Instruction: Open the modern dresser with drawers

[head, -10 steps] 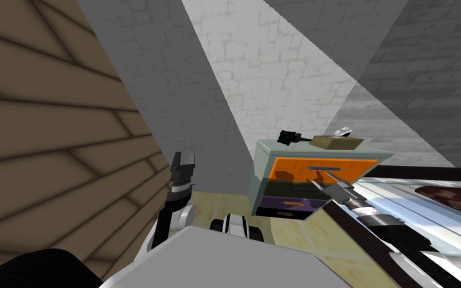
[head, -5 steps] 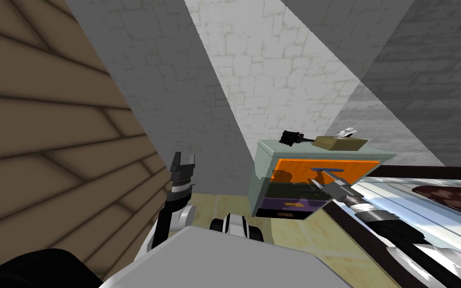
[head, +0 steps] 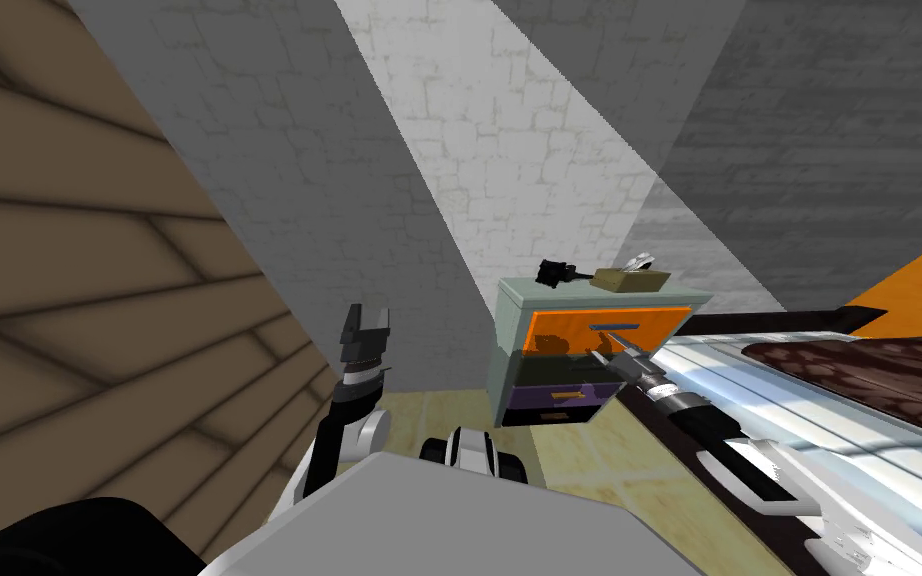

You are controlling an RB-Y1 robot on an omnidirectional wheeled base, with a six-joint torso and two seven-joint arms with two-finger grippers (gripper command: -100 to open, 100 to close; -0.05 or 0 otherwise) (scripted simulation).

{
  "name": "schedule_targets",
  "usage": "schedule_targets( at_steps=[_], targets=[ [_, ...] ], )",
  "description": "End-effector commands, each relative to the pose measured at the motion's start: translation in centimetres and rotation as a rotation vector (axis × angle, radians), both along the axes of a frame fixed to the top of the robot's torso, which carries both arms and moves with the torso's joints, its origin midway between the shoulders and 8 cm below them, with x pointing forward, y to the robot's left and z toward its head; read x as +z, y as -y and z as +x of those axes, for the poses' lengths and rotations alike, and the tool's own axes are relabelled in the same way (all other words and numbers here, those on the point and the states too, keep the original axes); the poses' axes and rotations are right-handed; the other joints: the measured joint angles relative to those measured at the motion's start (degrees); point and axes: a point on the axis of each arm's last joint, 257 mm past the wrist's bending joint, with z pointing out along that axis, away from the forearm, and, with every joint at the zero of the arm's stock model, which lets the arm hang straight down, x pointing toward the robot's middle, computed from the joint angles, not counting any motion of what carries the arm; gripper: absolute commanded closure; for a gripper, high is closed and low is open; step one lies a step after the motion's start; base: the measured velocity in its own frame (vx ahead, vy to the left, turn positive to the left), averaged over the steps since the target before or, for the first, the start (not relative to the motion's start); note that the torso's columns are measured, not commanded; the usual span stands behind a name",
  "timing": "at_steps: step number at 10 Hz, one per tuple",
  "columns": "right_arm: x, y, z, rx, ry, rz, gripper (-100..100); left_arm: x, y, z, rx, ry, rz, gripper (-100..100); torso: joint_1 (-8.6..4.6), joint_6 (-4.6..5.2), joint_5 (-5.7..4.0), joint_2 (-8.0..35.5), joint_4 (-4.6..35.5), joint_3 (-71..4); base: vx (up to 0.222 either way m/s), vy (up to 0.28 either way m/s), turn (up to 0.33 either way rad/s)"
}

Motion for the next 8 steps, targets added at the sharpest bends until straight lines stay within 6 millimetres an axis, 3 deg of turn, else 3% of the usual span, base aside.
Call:
schedule_targets(
  at_steps=[1,2,3,4,6,7,8],
  targets=[
    [-0.4,-1.6,1.1,0.019,-0.011,-0.015,-100,0.0,0.0,0.0,0.000,0.000,0.000,0,-0.05,-0.07,-0.03,0.02,0.01,0.02,-0.001,-0.021,0.033],
    [-0.6,-4.5,3.1,0.051,-0.009,0.025,-100,0.0,0.0,0.0,0.000,0.000,0.000,0,0.01,-0.07,-0.01,0.05,0.02,0.03,-0.004,-0.049,-0.218],
    [-0.7,-4.7,3.3,0.055,-0.015,-0.005,-100,0.0,0.0,0.0,0.000,0.000,0.000,0,-0.10,0.00,-0.04,0.06,0.02,0.05,-0.011,-0.052,-0.155],
    [-1.1,-7.6,4.8,0.084,-0.018,0.038,-100,0.0,0.0,0.0,0.000,0.000,0.000,0,-0.13,-0.04,-0.05,0.09,0.03,0.06,-0.027,-0.075,-0.242],
    [-0.9,-8.0,5.4,0.091,-0.020,-0.008,-100,0.0,0.0,0.0,0.000,0.000,0.000,0,-0.07,-0.06,-0.03,0.08,0.03,0.05,-0.008,-0.046,-0.049],
    [-0.4,-11.2,7.1,0.126,-0.010,0.028,-100,0.0,0.0,0.0,0.000,0.000,0.000,0,0.06,-0.06,0.01,0.02,0.01,0.02,0.000,-0.056,-0.246],
    [-0.4,-11.4,7.3,0.128,-0.013,0.002,-100,0.0,0.0,0.0,0.000,0.000,0.000,0,-0.05,-0.01,-0.02,0.00,0.00,0.00,0.002,-0.052,-0.135]
  ],
)
